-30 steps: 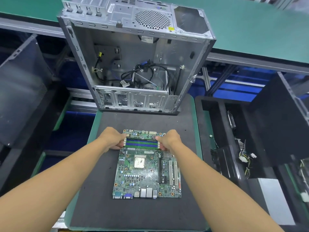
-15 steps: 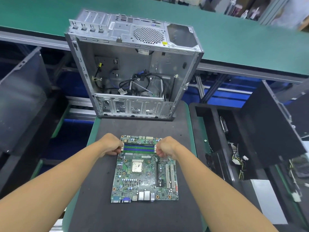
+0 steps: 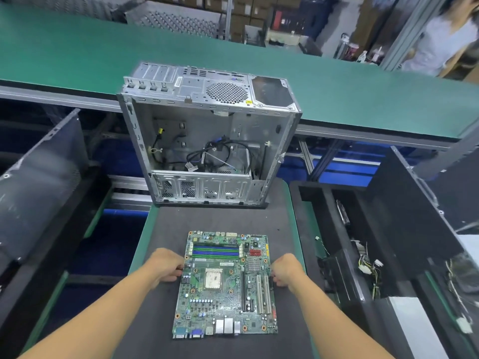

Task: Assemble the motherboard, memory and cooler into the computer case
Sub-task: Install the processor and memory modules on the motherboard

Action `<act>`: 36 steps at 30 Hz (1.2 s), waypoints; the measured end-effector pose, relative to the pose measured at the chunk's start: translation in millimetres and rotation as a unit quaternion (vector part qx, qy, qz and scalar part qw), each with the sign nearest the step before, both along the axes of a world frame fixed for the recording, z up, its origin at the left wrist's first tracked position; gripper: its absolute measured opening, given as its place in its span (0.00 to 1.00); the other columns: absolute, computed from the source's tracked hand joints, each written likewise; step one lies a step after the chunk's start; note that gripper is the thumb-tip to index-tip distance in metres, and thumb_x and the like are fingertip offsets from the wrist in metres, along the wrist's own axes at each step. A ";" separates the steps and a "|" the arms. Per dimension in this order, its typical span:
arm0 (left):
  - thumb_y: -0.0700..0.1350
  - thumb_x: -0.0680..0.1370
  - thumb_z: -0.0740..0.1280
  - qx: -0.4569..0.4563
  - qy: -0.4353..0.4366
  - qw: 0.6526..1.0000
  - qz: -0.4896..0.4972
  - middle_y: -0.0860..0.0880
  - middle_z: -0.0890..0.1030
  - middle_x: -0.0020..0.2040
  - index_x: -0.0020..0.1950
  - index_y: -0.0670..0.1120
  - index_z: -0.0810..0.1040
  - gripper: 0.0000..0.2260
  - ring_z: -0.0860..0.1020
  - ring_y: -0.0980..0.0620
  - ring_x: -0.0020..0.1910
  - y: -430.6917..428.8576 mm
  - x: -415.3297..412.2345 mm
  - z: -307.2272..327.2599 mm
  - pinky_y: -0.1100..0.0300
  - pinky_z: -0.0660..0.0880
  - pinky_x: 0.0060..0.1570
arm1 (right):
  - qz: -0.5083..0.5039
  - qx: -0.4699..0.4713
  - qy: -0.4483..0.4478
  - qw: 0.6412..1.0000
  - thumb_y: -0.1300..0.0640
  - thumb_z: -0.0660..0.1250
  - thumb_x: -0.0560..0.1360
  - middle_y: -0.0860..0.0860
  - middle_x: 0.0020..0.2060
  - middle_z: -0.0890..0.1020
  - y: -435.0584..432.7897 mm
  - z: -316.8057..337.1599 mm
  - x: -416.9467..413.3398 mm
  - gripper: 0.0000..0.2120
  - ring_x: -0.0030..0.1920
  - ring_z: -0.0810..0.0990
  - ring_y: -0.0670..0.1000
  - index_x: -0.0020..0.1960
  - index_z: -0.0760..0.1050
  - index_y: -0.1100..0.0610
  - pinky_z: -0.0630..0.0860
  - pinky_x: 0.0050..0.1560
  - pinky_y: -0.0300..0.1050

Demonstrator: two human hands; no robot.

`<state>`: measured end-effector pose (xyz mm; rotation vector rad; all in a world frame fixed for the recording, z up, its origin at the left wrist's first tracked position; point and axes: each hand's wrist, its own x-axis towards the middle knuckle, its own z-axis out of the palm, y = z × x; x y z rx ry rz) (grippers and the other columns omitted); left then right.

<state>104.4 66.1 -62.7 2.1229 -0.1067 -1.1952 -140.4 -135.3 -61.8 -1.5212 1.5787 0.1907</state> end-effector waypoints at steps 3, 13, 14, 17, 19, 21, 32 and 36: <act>0.39 0.75 0.70 -0.018 0.009 1.000 0.004 0.42 0.84 0.46 0.50 0.37 0.82 0.06 0.83 0.50 0.42 2.2 0.5 -0.3 0.59 0.81 0.40 | -0.046 0.027 -0.020 0.998 0.65 0.63 0.80 0.58 0.45 0.74 7.7 -5.5 0.1 0.06 0.35 0.72 0.53 0.49 0.67 0.58 0.74 0.31 0.43; 0.33 0.74 0.73 -0.062 0.027 0.995 0.068 0.39 0.84 0.44 0.48 0.36 0.82 0.04 0.83 0.45 0.41 0.0 -0.3 -12.2 0.53 0.82 0.39 | -0.067 0.048 -0.044 0.996 0.65 0.66 0.79 0.55 0.39 0.78 -2.1 -3.1 -13.6 0.06 0.36 0.78 0.51 0.43 0.74 0.59 0.79 0.36 0.42; 0.34 0.74 0.73 -0.064 0.023 0.996 0.063 0.40 0.85 0.44 0.48 0.37 0.82 0.04 0.83 0.46 0.40 -3.0 -0.3 -12.3 0.53 0.82 0.39 | -0.076 0.052 -0.054 0.994 0.66 0.66 0.79 0.56 0.39 0.78 -2.6 -4.6 -17.6 0.02 0.35 0.78 0.51 0.48 0.77 0.62 0.80 0.36 0.43; 0.35 0.74 0.73 -0.065 0.026 0.997 0.045 0.41 0.85 0.44 0.47 0.38 0.83 0.03 0.82 0.47 0.39 -14.2 -4.3 -11.2 0.53 0.83 0.39 | -0.084 0.052 -0.063 0.993 0.67 0.66 0.79 0.59 0.42 0.77 -8.9 -5.8 -31.0 0.09 0.34 0.75 0.52 0.58 0.78 0.69 0.80 0.40 0.46; 0.35 0.74 0.73 -0.067 0.031 0.997 0.030 0.41 0.85 0.43 0.46 0.38 0.84 0.03 0.83 0.48 0.38 -22.6 -10.8 -10.0 0.55 0.83 0.37 | -0.095 0.045 -0.073 0.992 0.68 0.66 0.78 0.59 0.41 0.76 -16.0 -4.7 -41.6 0.10 0.34 0.74 0.52 0.58 0.78 0.71 0.79 0.38 0.45; 0.35 0.74 0.73 -0.070 0.041 0.996 0.024 0.41 0.85 0.43 0.47 0.38 0.84 0.03 0.82 0.49 0.37 -32.5 -19.7 -9.4 0.56 0.83 0.36 | -0.109 0.037 -0.073 0.991 0.68 0.66 0.78 0.58 0.38 0.74 -24.9 -3.3 -53.5 0.11 0.33 0.72 0.51 0.58 0.77 0.73 0.74 0.36 0.45; 0.33 0.74 0.71 -0.069 0.047 0.996 -0.022 0.43 0.84 0.37 0.41 0.38 0.83 0.03 0.81 0.51 0.32 -91.0 -93.1 -12.1 0.60 0.81 0.30 | -0.160 -0.008 -0.047 0.986 0.67 0.66 0.77 0.57 0.33 0.70 -53.9 -1.0 -133.6 0.06 0.32 0.67 0.52 0.42 0.72 0.62 0.63 0.35 0.45; 0.34 0.74 0.72 -0.054 0.022 0.998 -0.034 0.42 0.85 0.42 0.42 0.40 0.82 0.03 0.82 0.50 0.34 -97.5 -110.2 -22.1 0.56 0.83 0.37 | -0.165 -0.017 -0.037 0.985 0.66 0.67 0.76 0.58 0.32 0.72 -58.9 -4.5 -146.9 0.06 0.32 0.69 0.53 0.40 0.75 0.63 0.65 0.37 0.46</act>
